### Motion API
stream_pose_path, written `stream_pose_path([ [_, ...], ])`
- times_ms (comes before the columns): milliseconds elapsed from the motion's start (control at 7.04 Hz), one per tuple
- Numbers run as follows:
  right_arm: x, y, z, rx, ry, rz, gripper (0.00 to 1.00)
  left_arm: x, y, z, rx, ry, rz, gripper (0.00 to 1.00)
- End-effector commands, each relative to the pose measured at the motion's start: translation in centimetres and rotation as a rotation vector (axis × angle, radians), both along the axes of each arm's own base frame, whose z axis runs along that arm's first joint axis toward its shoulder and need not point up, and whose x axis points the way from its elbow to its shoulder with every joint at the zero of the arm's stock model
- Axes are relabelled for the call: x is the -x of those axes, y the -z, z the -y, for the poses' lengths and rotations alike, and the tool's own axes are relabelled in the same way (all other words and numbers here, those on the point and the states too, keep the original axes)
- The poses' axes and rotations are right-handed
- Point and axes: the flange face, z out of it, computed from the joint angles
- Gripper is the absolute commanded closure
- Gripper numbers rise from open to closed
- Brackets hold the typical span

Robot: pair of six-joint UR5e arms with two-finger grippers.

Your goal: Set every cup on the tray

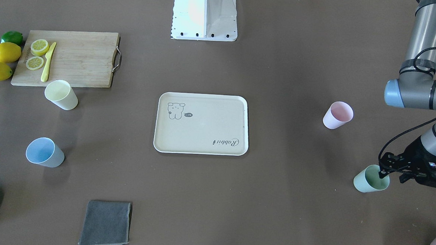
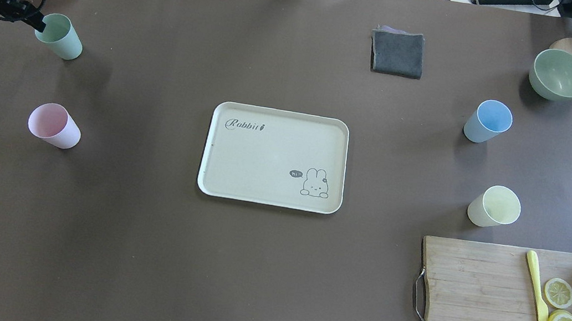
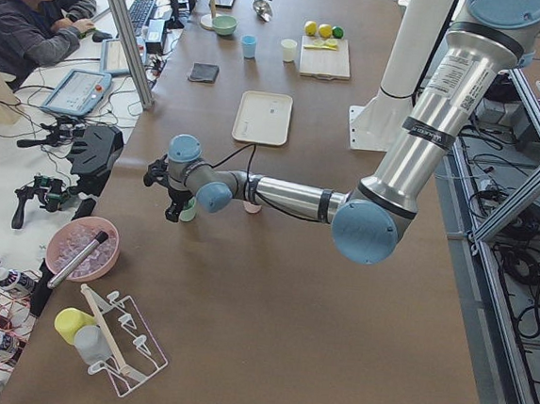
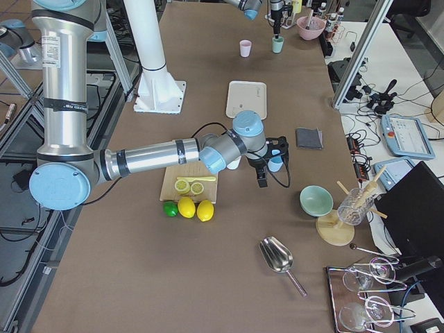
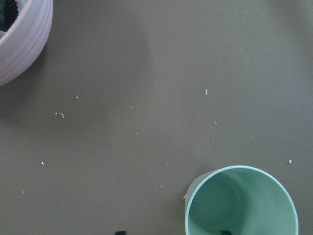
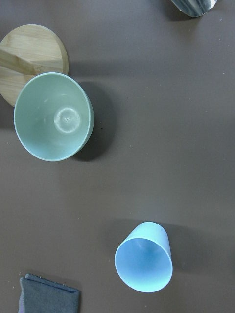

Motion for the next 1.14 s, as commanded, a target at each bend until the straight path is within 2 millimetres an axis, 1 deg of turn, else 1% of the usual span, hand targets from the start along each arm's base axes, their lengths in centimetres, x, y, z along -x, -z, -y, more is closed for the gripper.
stream_pose_path([
  [0,0.0,0.0,-0.1,0.000,0.000,-0.001,0.00,-2.2,-0.7,-0.5,0.000,-0.023,0.013,0.79],
  [142,0.0,-0.1,0.0,0.001,0.000,-0.001,0.00,-2.5,-0.8,-0.6,-0.020,-0.027,0.001,1.00],
  [284,0.0,-0.1,0.0,0.001,0.000,-0.001,0.00,-2.6,-0.1,-0.5,-0.023,-0.025,-0.009,1.00],
  [426,0.0,-0.1,0.0,0.001,0.000,-0.001,0.00,-2.9,2.9,0.2,-0.019,0.005,-0.044,1.00],
  [568,0.0,-0.1,0.0,0.002,-0.001,-0.001,0.00,-3.6,6.8,0.9,0.023,0.029,-0.085,1.00],
  [710,0.0,-0.1,0.0,0.002,-0.001,-0.001,0.00,-3.8,11.4,0.8,0.068,0.041,-0.108,1.00],
  [852,0.0,-0.1,0.0,0.002,-0.001,-0.001,0.00,-4.8,16.1,0.1,0.124,0.087,-0.139,1.00],
  [995,0.0,-0.1,-0.1,0.003,0.000,0.001,0.00,-10.3,19.3,-2.8,0.176,0.080,-0.180,1.00],
])
